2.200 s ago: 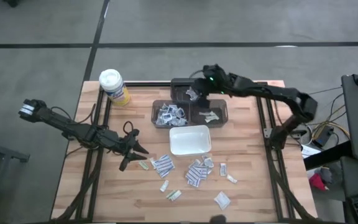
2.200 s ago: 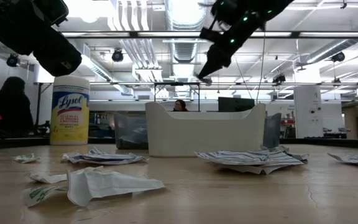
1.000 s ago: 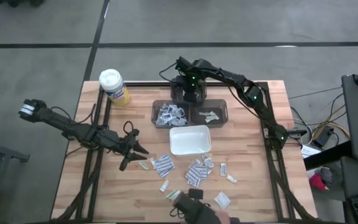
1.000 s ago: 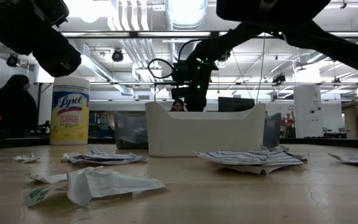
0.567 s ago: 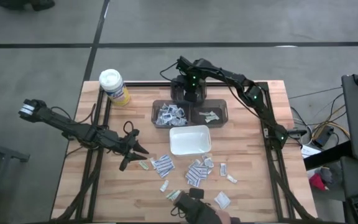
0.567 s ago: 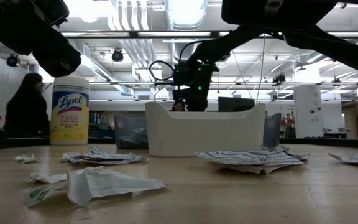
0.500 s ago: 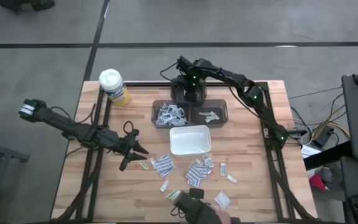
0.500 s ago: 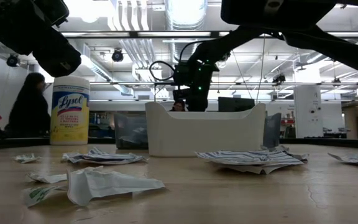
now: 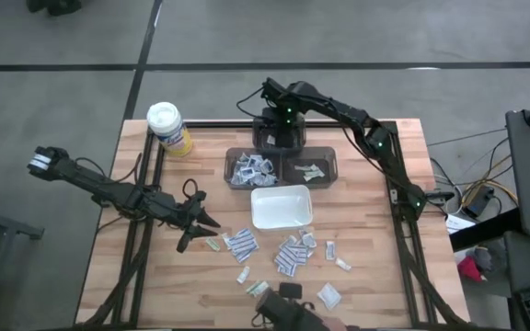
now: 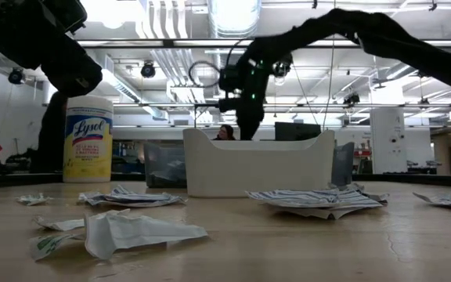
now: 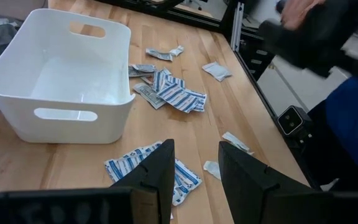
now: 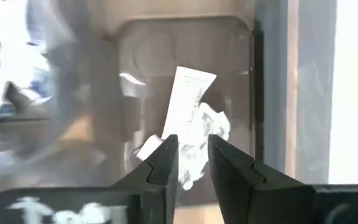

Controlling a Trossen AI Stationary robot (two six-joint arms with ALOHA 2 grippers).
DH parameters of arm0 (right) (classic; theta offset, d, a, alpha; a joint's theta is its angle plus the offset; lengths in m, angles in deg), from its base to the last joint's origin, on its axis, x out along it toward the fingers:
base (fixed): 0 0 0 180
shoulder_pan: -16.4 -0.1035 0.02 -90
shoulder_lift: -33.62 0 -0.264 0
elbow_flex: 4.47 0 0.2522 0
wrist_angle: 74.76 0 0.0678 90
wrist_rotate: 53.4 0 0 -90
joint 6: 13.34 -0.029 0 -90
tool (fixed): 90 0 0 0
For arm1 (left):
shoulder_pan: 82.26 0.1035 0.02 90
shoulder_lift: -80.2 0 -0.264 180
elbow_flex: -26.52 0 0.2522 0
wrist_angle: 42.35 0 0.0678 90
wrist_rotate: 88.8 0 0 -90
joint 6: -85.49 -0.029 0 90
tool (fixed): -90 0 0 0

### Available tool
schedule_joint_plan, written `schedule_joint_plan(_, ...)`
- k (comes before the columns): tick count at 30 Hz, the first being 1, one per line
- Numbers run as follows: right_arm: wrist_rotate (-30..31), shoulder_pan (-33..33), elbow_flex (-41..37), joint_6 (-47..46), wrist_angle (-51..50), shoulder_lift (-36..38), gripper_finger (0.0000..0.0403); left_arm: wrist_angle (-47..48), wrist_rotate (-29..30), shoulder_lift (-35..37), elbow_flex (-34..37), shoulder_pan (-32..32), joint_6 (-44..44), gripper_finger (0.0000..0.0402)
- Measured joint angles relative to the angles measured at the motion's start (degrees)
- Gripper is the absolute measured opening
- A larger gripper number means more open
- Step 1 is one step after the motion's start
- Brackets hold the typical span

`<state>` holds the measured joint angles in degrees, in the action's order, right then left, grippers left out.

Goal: Pick & Place First Aid Supplies
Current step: Put the ointment pack into the top black bin

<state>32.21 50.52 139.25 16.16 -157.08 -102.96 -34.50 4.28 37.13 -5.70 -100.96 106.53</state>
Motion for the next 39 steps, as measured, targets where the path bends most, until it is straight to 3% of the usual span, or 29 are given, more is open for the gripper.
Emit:
schedule_joint_plan(8,-0.05,-4.19,2.48,-6.47,-7.65,8.49,0.0041,0.01,-0.02,0.0,0.0,-0.01,0.0,0.0117)
schedule_joint_plan(12,-0.2,-7.51,0.47,-9.51,-8.32,14.8,0.0013,0.01,-0.02,0.0,0.0,-0.02,0.0,0.0117)
schedule_joint_plan(16,-0.2,-11.22,-2.59,-14.92,-8.6,21.03,0.0009,0.05,-0.03,0.0,0.0,-0.02,0.0,0.0117)
schedule_joint_plan(25,0.28,-21.41,-15.84,-27.86,-8.39,36.0,0.0008,0.0,-0.04,0.0,0.0,-0.01,0.0,0.0117)
schedule_joint_plan(31,4.45,-29.52,-27.79,-37.85,-6.01,45.53,0.0008,-0.02,-0.03,0.0,0.0,-0.01,0.0,0.0117)
schedule_joint_plan(39,4.55,-38.39,-41.56,-54.87,-3.91,53.99,0.0008,-0.04,-0.02,0.0,0.0,0.0,0.0,0.0117)
